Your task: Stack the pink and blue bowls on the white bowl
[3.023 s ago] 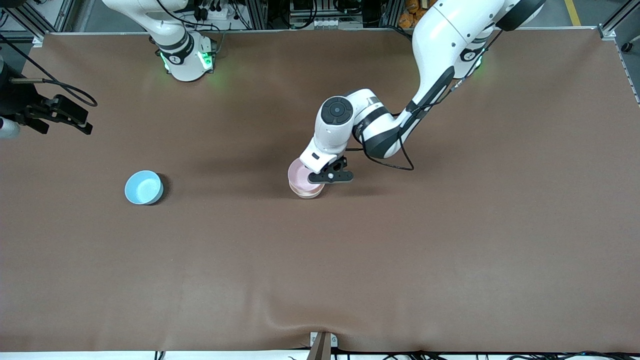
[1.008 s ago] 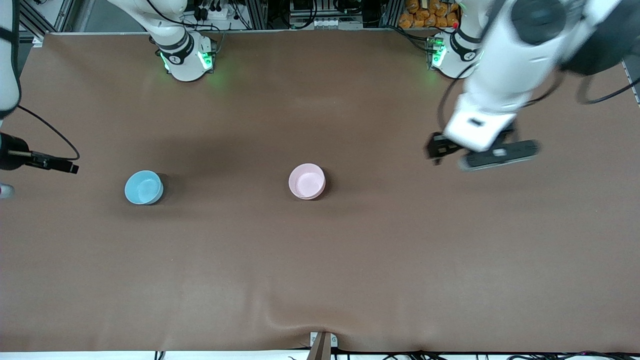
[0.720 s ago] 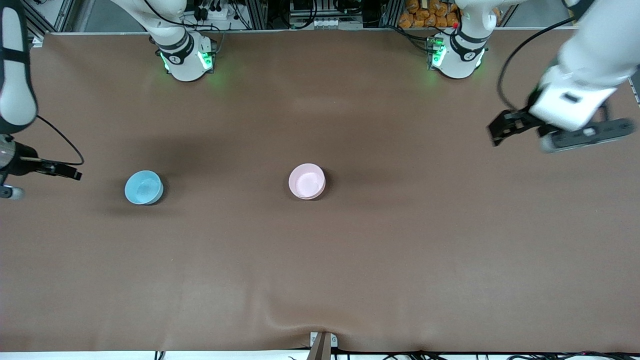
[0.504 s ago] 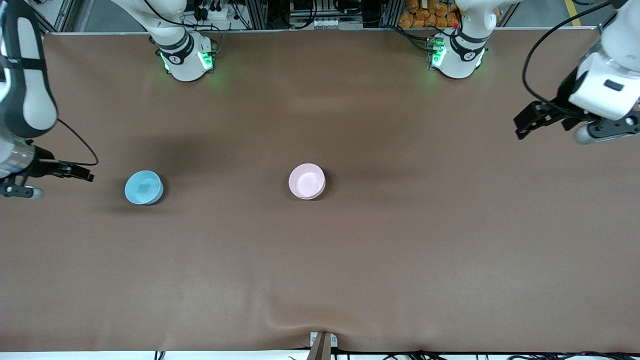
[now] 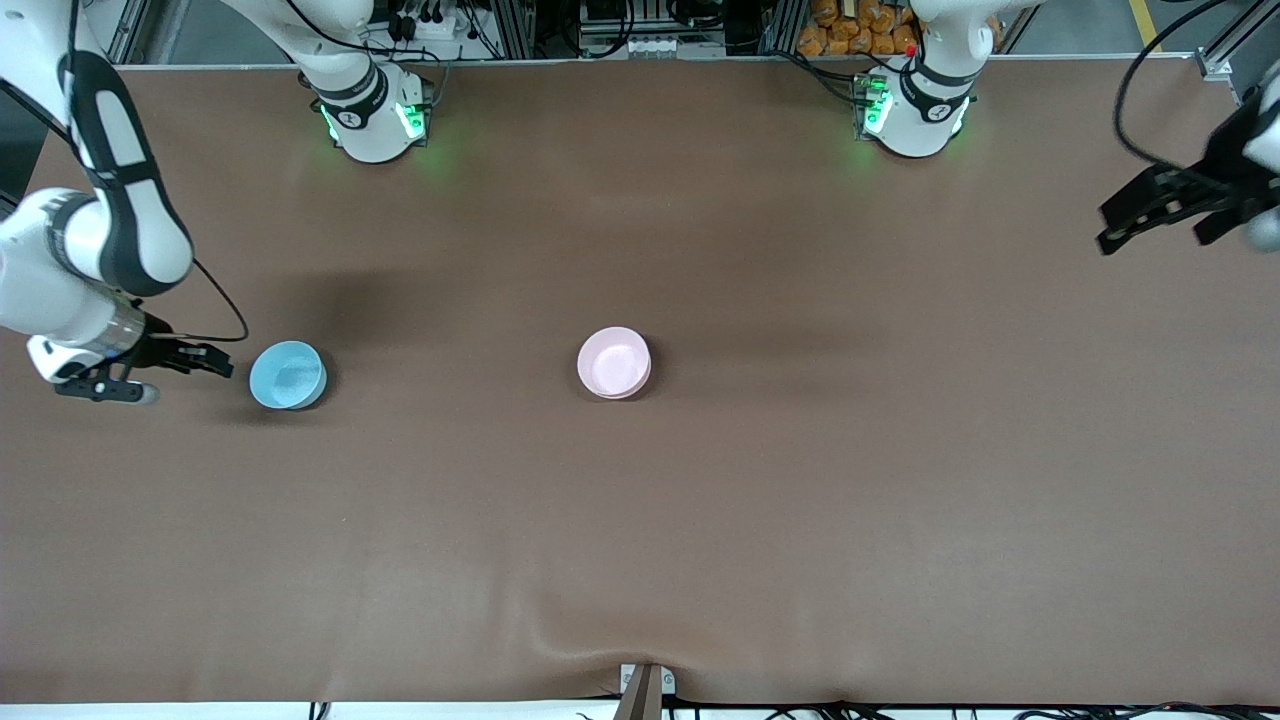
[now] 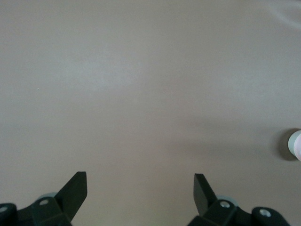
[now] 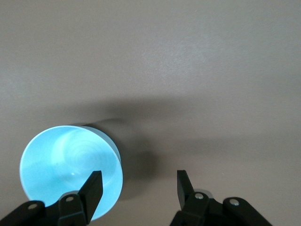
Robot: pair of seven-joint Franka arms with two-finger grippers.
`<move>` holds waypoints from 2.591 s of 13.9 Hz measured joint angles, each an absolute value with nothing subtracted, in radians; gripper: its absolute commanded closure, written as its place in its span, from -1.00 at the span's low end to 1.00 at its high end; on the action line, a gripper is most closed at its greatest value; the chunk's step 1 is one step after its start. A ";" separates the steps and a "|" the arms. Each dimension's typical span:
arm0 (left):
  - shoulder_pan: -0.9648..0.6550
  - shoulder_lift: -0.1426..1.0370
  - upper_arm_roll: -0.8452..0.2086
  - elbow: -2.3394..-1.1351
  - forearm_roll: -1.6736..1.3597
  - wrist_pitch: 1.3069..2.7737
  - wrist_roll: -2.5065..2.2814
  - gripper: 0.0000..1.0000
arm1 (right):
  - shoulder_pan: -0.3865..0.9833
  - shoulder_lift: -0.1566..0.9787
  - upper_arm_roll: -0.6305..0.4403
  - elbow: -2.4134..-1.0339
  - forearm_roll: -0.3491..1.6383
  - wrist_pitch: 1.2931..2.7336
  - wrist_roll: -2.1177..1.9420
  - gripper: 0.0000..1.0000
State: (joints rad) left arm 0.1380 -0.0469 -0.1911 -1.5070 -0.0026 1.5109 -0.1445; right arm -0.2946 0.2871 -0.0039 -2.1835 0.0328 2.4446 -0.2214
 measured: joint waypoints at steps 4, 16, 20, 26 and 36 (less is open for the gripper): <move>-0.001 -0.079 -0.046 -1.560 -0.006 1.507 -0.119 -1.00 | -0.270 0.326 0.003 -2.191 0.033 2.467 -0.222 -0.11; -0.013 -0.117 -0.054 -1.604 -0.007 1.483 -0.121 -1.00 | -0.252 0.364 0.006 -2.218 0.038 2.569 -0.221 1.00; -0.012 -0.118 -0.053 -1.605 -0.007 1.471 -0.115 -1.00 | -0.217 0.338 0.043 -2.180 0.039 2.463 -0.116 1.00; -0.010 -0.118 -0.047 -1.605 -0.007 1.468 -0.099 -1.00 | -0.182 0.309 0.271 -1.985 0.045 2.249 0.369 1.00; -0.010 -0.122 -0.050 -1.604 -0.007 1.468 -0.099 -1.00 | 0.126 0.335 0.357 -1.922 0.152 2.404 0.868 1.00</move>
